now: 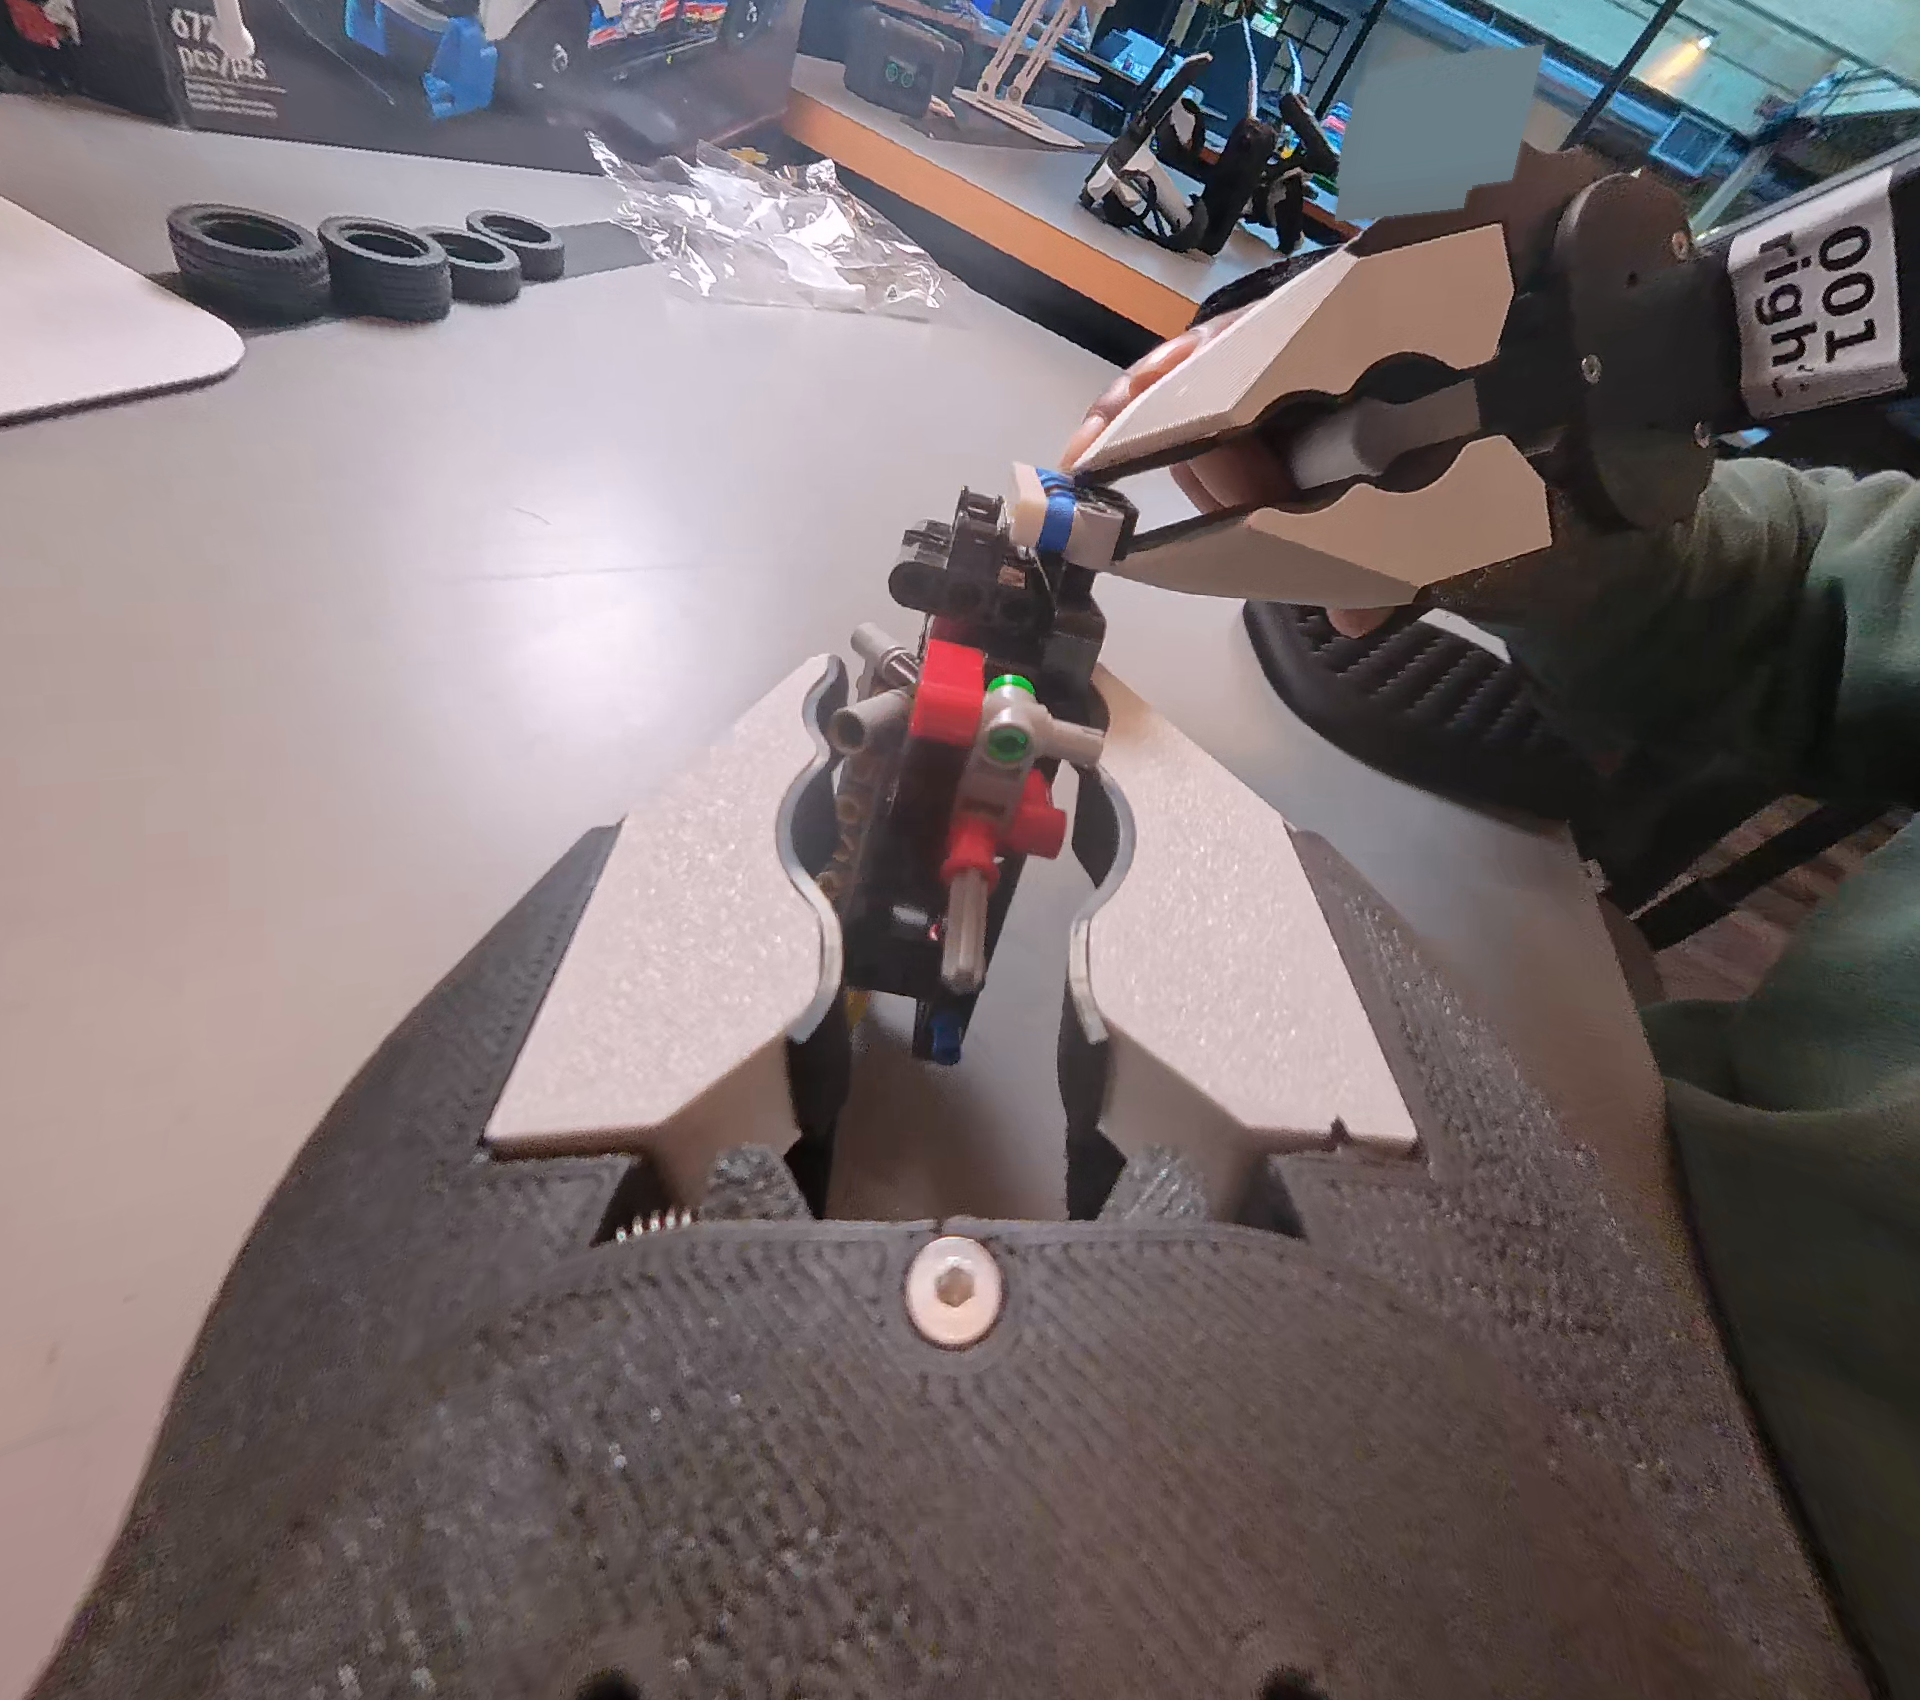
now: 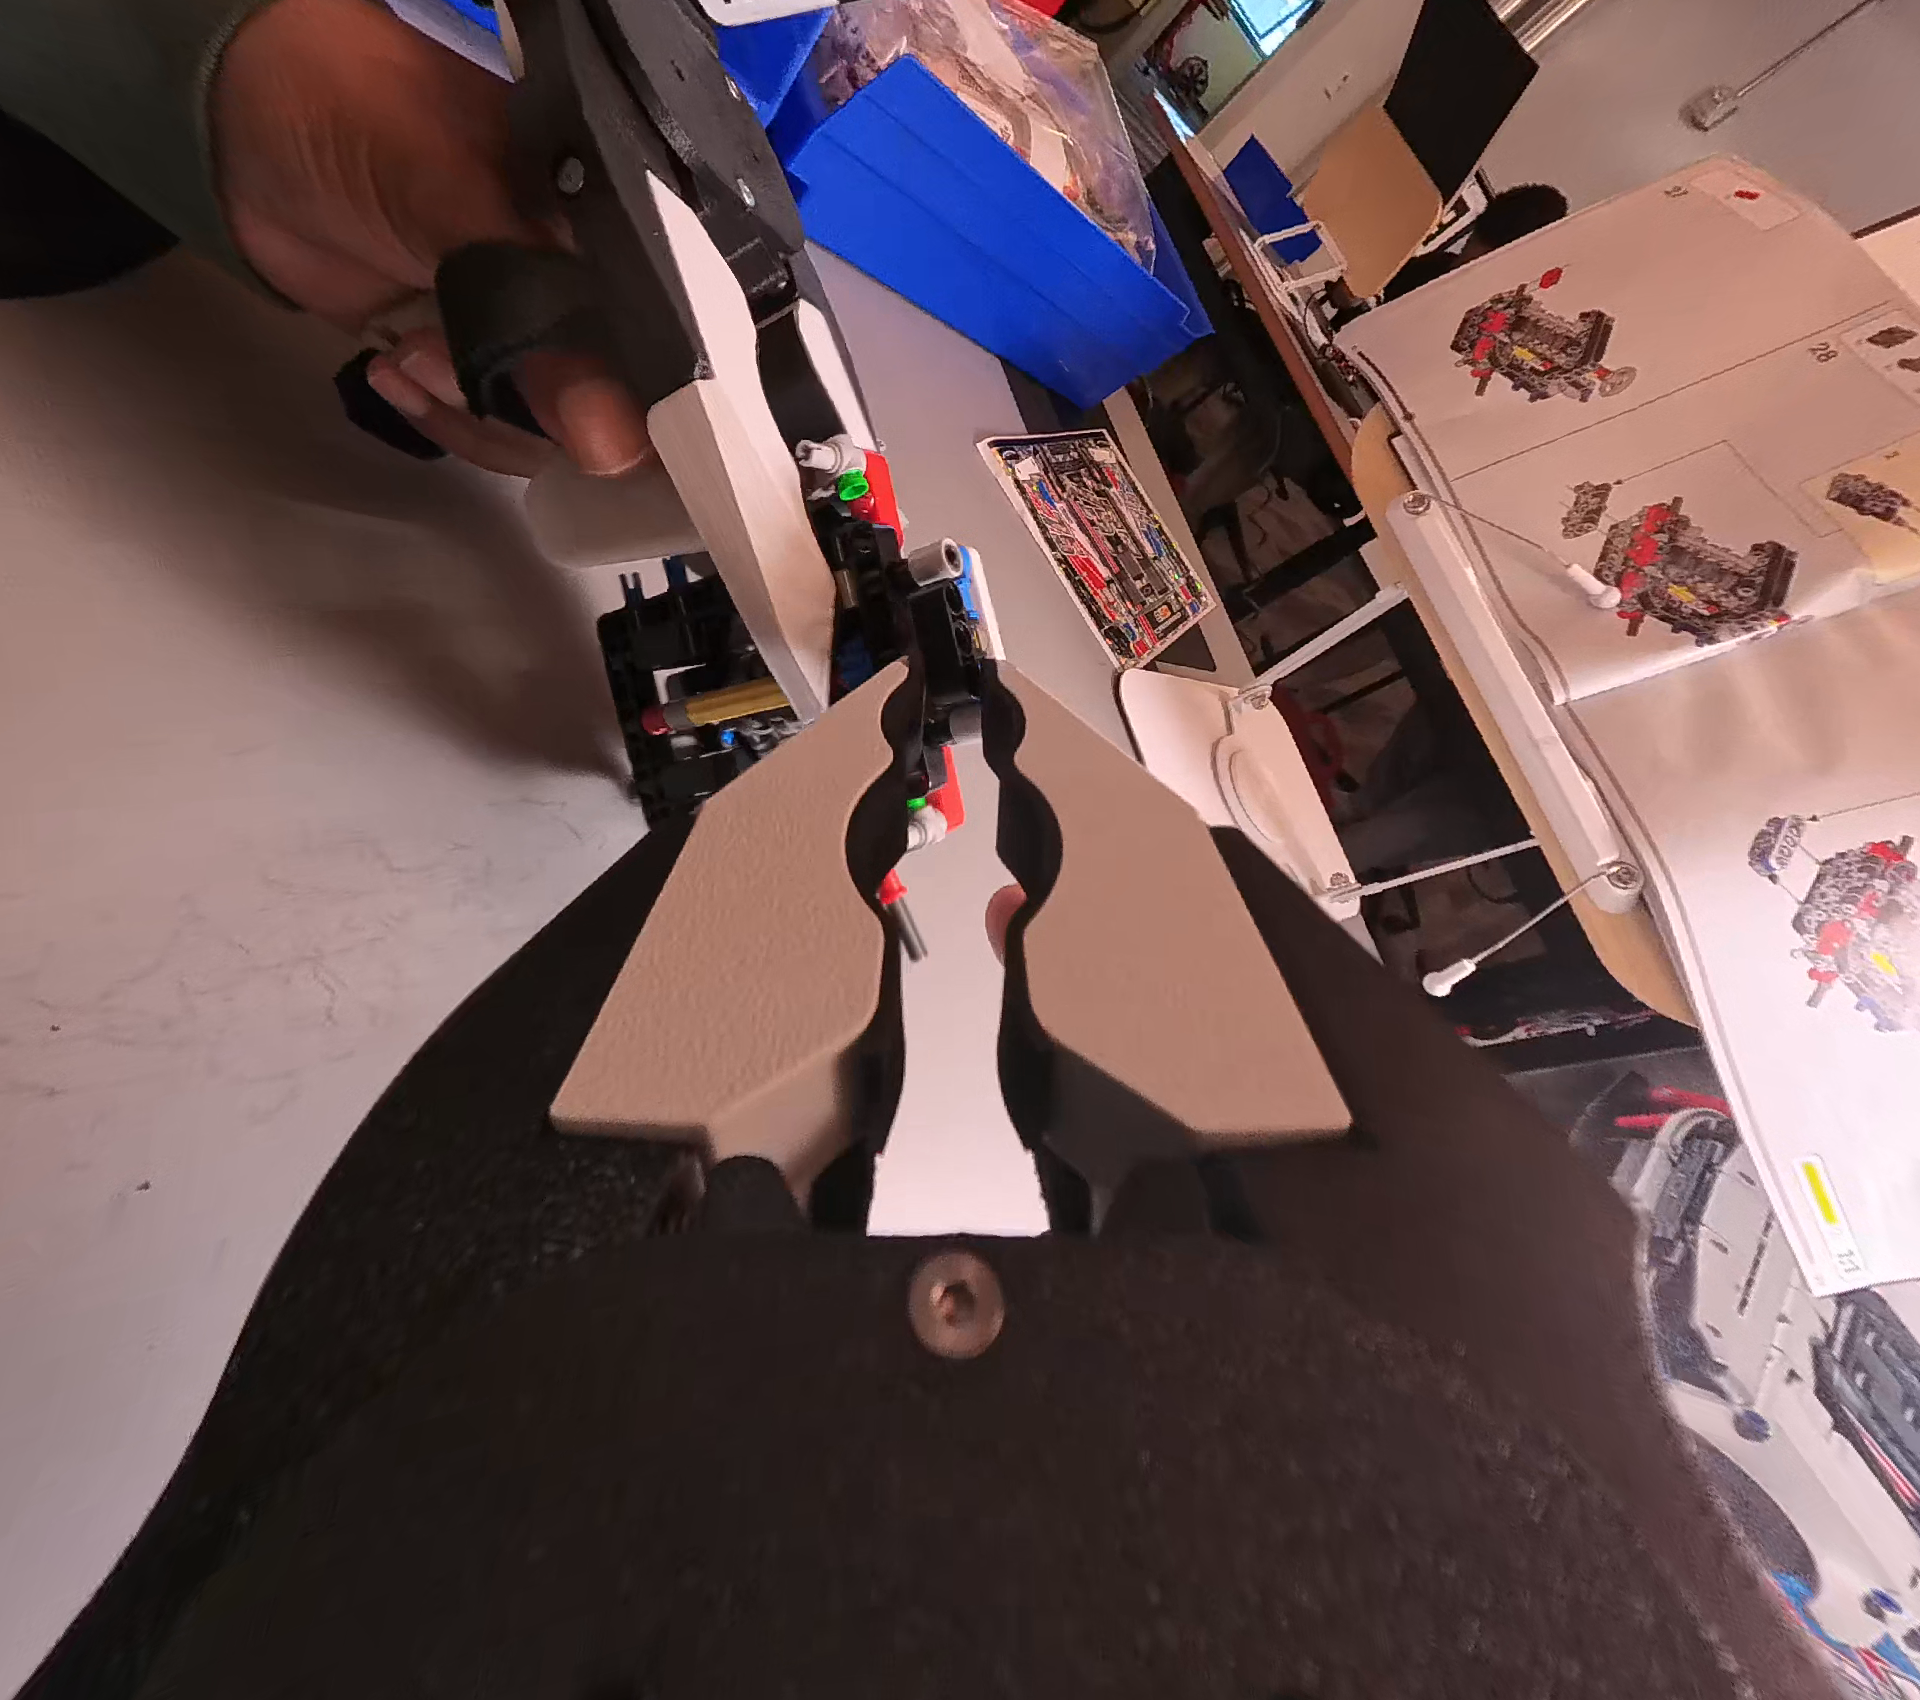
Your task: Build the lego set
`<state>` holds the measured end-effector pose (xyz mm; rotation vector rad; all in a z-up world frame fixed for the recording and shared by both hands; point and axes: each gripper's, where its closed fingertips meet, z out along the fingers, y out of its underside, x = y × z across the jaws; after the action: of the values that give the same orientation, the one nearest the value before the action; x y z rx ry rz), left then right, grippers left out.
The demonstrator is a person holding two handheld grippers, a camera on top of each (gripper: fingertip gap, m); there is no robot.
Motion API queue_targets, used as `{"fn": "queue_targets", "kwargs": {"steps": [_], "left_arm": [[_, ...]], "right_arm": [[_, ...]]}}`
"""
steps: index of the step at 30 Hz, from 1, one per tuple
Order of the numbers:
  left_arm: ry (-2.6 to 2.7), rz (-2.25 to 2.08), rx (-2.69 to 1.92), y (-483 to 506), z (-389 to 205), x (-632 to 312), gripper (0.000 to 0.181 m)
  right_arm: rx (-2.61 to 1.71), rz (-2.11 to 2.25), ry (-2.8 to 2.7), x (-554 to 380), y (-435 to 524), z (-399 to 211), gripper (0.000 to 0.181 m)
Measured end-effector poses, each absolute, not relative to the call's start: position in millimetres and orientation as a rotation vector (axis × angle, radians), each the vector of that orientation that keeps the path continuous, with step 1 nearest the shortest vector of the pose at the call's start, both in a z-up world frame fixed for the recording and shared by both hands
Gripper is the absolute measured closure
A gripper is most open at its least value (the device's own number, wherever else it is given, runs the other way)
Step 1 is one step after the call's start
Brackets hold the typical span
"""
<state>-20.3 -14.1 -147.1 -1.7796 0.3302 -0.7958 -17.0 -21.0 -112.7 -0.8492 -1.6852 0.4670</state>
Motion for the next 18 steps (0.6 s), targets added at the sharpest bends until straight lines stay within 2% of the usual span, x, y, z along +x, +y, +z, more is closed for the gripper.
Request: {"fn": "queue_targets", "kwargs": {"steps": [1, 7, 18], "left_arm": [[0.342, -0.768, -1.776, -14, -147, -21, 0.141], [0.475, -0.510, -1.764, -7, -152, -27, 0.136], [0.632, -0.251, -1.706, -11, -146, -22, 0.144]], "right_arm": [[-0.854, 0.473, -1.683, -17, -21, -113, 0.173], [-0.850, 0.512, -1.652, -18, -21, -118, 0.173], [-0.685, 0.535, -1.507, -5, -25, -119, 0.172]]}}
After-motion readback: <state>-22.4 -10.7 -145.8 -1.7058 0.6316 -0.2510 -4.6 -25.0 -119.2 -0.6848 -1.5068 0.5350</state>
